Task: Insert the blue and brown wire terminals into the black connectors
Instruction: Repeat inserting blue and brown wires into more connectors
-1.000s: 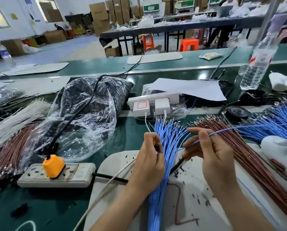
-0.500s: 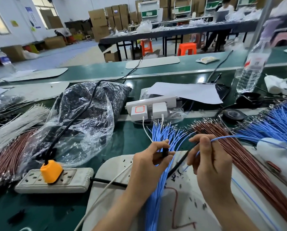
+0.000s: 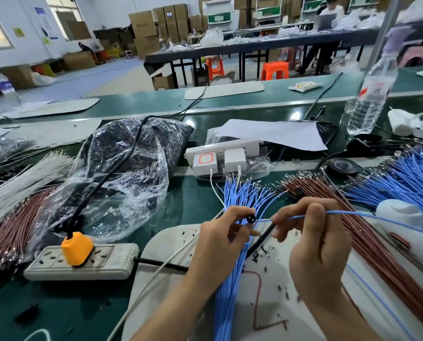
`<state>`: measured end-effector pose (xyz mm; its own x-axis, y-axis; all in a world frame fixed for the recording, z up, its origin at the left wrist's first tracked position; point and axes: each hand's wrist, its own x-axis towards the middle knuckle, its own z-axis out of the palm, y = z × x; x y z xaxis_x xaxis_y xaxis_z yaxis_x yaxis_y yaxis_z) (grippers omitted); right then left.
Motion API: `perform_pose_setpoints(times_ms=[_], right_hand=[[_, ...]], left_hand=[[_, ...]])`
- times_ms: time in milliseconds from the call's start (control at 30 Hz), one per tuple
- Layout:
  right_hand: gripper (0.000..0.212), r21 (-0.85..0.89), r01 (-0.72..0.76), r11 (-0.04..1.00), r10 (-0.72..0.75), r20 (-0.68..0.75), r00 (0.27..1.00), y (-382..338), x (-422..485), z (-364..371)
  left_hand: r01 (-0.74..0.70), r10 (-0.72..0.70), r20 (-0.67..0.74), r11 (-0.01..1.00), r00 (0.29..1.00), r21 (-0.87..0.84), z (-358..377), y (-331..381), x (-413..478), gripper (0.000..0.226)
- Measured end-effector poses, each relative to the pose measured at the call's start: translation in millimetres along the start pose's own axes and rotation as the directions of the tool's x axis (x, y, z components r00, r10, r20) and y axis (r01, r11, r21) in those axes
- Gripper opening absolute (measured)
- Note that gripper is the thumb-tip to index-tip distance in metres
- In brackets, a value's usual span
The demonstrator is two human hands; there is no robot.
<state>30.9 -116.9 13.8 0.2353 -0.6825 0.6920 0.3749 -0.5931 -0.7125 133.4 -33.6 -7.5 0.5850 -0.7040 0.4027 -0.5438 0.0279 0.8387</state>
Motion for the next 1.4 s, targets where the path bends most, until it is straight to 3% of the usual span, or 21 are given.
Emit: perform_pose_setpoints(times_ms=[200, 467, 600, 767, 900, 1100, 1200, 1300, 1400], right_hand=[[0.026, -0.006, 0.058, 0.998, -0.058, 0.049, 0.997, -4.1, -2.4, 3.3], [0.025, 0.012, 0.083, 0.996, -0.084, 0.021, 0.996, -7.1, -2.7, 3.7], [0.027, -0.037, 0.090, 0.995, -0.086, 0.083, 0.993, -3.9, -3.8, 4.2], [0.027, -0.054, 0.026, 0.998, -0.019, 0.123, 0.992, 0.7, -4.9, 7.7], [0.036, -0.079, -0.051, 0.996, 0.062, 0.149, 0.987, 3.1, -5.2, 6.5], [0.031, -0.042, -0.152, 0.988, 0.154, 0.065, 0.986, 4.6, -0.9, 1.6], [0.020, -0.135, -0.145, 0.980, 0.158, 0.093, 0.983, 6.3, 1.3, 1.8], [0.020, -0.223, -0.197, 0.955, 0.220, 0.084, 0.972, 9.5, 2.4, 1.9], [0.024, -0.204, -0.274, 0.940, 0.295, 0.080, 0.952, 11.2, 1.7, 0.3]], left_hand=[[-0.018, 0.018, 0.002, 0.999, 1.000, 0.040, -0.1, 1.4, 0.5, 0.017], [-0.024, 0.024, -0.005, 0.998, 1.000, 0.051, -0.9, 1.3, 0.4, 0.032], [-0.025, 0.025, 0.010, 0.998, 1.000, 0.061, -0.5, -2.0, -1.2, 0.026], [-0.075, 0.075, 0.012, 0.995, 0.997, 0.072, -1.9, -1.1, -0.3, 0.015], [-0.211, 0.214, 0.013, 0.953, 0.977, 0.219, -4.1, -0.2, 0.2, 0.013], [-0.211, 0.231, -0.054, 0.946, 0.971, 0.246, -0.8, 3.0, 0.3, 0.014], [-0.206, 0.228, -0.075, 0.953, 0.971, 0.221, 1.2, 4.0, 0.3, 0.015], [-0.200, 0.224, -0.099, 0.958, 0.970, 0.208, -0.2, 3.3, 1.0, 0.016], [-0.218, 0.245, -0.094, 0.948, 0.965, 0.232, -2.0, 1.9, 1.9, 0.017]])
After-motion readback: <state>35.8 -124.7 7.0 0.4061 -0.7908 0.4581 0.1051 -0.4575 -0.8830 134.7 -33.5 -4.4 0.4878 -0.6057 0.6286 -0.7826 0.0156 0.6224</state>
